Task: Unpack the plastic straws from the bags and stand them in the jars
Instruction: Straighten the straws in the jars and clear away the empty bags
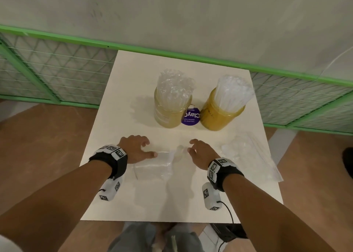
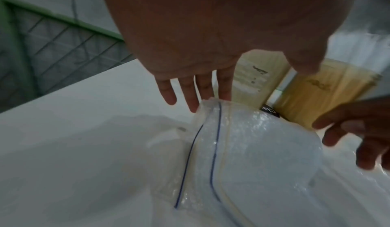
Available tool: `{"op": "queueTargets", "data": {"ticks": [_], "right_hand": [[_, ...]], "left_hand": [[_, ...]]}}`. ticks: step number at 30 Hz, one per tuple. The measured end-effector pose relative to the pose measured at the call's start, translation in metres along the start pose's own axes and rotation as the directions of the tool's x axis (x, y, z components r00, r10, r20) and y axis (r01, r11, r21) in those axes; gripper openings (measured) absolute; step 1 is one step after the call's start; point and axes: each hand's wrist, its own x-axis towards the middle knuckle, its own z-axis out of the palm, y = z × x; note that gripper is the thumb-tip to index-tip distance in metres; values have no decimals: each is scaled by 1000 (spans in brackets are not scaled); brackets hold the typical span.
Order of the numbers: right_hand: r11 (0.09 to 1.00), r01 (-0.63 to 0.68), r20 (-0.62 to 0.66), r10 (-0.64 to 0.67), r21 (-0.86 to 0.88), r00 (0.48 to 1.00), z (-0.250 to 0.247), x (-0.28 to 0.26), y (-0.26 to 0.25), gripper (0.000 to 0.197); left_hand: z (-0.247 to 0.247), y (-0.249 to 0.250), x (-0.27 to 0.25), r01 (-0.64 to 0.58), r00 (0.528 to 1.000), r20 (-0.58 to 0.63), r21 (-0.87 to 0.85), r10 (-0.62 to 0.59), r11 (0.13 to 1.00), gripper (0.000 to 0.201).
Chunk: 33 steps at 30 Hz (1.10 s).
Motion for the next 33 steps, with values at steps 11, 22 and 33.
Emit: {"op": "queueTargets", "data": {"ticks": [11,22,33], "right_hand": [[999,36,-142,-36,2,989,-53,-28,67,40],[910,-383,-443,282,-158,851,-97,-38,140,65],[970,-208,-287,237,129,928,-75,-42,178,29]], "left_hand": [[8,15,11,85,995,-95,549,-39,832,46],[12,107,9,54,968,-247,381,46,923,46],[103,194,47,-49,992,122,264,17,963,55]]}}
